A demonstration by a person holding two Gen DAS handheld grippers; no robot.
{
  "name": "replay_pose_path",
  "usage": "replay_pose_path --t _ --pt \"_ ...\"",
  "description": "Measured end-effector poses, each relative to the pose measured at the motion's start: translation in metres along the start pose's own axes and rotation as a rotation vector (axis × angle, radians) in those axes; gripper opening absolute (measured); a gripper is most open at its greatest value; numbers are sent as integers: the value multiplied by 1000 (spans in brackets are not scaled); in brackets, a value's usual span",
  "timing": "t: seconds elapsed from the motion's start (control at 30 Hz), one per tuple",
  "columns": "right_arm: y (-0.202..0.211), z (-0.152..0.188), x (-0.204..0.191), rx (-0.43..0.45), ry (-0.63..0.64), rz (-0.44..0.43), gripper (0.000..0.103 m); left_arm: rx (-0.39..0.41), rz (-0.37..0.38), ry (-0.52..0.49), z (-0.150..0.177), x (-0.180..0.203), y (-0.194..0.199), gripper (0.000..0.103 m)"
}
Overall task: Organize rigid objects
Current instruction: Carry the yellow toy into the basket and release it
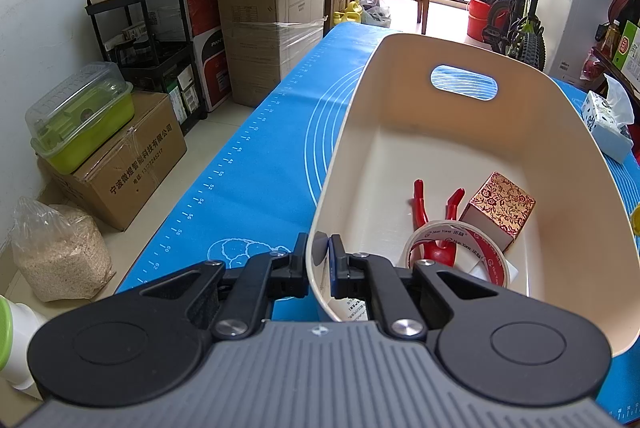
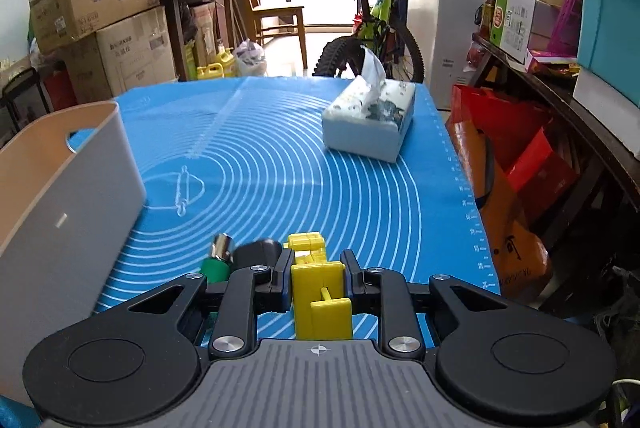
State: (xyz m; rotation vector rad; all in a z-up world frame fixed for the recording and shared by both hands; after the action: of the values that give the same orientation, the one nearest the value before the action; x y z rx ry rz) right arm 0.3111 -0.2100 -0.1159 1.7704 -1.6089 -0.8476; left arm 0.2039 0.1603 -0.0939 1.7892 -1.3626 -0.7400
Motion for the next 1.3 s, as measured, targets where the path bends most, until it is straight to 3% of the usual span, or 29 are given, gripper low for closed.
replay_pose_path --t 0.33,0.63,0.77,1.1,1.3 --pt "47 -33 -29 96 30 -86 32 1 0 0 0 0 0 11" --pt "82 -54 -104 168 69 -260 32 0 0 0 0 0 0 11" --pt "83 -55 -143 169 110 -298 32 1 1 0 0 0 0 11" --pt "55 -18 -230 72 239 -329 32 1 0 1 -1 -1 1 11" --pt "32 6 -242 -4 292 -300 32 2 1 1 -1 -1 1 11"
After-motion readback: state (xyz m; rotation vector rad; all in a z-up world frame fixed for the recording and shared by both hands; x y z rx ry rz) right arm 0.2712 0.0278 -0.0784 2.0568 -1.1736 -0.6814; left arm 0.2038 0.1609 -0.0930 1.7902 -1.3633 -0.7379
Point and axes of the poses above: each gripper's, at about its wrist camera, not at the fingertips, and y roughly against the way its jaws point, x to its right, z to its underside, the point moved 8 cm from there along -y, roughly the way its jaws point, and after that the axes turned 11 degrees about -x, right-handed, at the moved point
